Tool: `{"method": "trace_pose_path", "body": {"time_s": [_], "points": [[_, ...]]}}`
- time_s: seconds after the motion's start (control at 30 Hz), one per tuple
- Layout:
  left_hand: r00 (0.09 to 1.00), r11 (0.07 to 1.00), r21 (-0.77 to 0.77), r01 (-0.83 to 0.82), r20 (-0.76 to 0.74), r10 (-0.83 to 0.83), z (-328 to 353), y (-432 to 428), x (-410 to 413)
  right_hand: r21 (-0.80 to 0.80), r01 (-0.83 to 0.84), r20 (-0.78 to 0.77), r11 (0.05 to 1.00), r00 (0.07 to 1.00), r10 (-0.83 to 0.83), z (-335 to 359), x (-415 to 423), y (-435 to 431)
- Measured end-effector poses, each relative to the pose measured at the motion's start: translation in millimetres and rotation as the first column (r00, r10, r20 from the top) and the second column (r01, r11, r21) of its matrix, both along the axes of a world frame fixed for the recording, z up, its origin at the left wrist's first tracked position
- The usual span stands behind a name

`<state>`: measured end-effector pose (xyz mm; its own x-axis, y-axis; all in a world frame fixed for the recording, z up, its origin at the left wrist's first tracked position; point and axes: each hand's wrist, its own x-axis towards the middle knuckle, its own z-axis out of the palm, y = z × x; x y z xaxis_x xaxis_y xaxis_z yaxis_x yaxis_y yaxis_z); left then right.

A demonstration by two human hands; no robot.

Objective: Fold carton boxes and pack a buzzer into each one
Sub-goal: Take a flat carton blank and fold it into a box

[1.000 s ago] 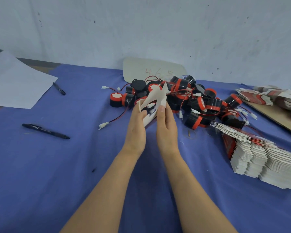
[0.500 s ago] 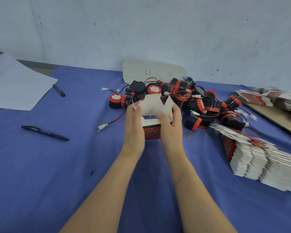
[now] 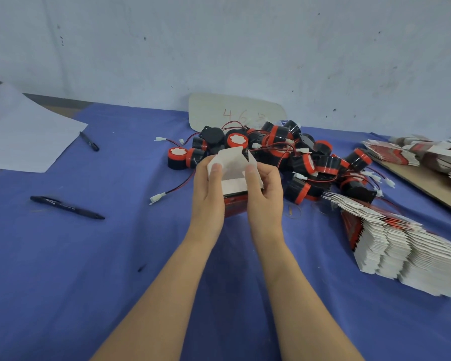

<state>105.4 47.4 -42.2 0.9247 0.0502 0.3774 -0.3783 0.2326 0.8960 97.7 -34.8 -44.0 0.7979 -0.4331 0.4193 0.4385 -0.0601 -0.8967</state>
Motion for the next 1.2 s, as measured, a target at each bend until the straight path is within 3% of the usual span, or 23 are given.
{"method": "trace_pose_path", "body": {"time_s": [0.23,0.47,0.67,1.03,1.2], "points": [[0.998,0.999,0.018,-0.031,0.06,0.03,-0.8,-5.3,-3.4,0.084,0.06,-0.055,0.995,0.997,-0.056,0.9,2.0,-1.4],[0.998,0.999,-0.027,0.025,-0.048,-0.026,-1.3,-4.1,-0.7,0.088,0.05,-0.085,0.995,0.995,-0.043,2.6,1.4,-1.6],[0.997,1.0,-0.017,-0.024,0.077,0.025,6.5,-1.2,-6.5,0.091,0.04,-0.073,0.995,0.997,-0.033,4.0,1.2,-3.2],[0.98,0.971,0.21,-0.112,0.183,0.074,9.3,8.4,-3.5,0.08,-0.005,-0.089,0.997,0.996,0.012,3.7,0.2,-6.3],[0.993,0.984,0.17,-0.049,0.118,0.029,6.8,9.8,0.6,0.007,-0.022,-0.051,1.0,0.998,0.022,0.8,2.6,-4.5]]}}
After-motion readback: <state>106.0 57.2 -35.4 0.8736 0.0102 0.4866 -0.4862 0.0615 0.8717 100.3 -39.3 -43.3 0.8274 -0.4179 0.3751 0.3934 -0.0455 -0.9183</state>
